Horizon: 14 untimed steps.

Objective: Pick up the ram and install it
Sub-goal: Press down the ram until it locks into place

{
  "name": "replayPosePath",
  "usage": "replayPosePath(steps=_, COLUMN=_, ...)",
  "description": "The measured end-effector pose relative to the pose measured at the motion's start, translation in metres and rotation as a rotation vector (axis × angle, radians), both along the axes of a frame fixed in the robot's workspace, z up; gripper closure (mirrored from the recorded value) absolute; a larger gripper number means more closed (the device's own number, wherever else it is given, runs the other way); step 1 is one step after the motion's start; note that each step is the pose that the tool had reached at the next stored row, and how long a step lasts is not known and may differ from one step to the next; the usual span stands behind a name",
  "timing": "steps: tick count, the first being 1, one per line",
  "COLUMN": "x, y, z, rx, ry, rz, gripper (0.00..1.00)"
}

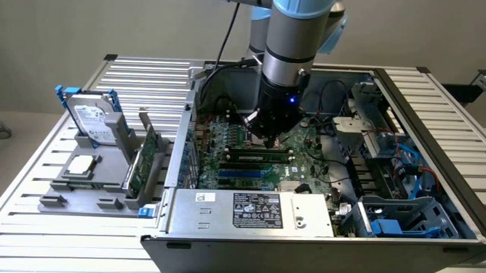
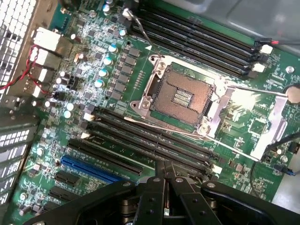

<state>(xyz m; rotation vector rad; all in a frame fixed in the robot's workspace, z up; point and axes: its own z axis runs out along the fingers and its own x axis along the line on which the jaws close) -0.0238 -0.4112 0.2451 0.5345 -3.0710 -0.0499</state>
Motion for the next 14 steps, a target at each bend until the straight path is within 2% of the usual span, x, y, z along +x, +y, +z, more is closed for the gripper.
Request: replayPosePath(steps=14, x=0.0, y=0.0, z=0.0, rx=0.0, ry=0.0, rz=-0.241, gripper=0.89)
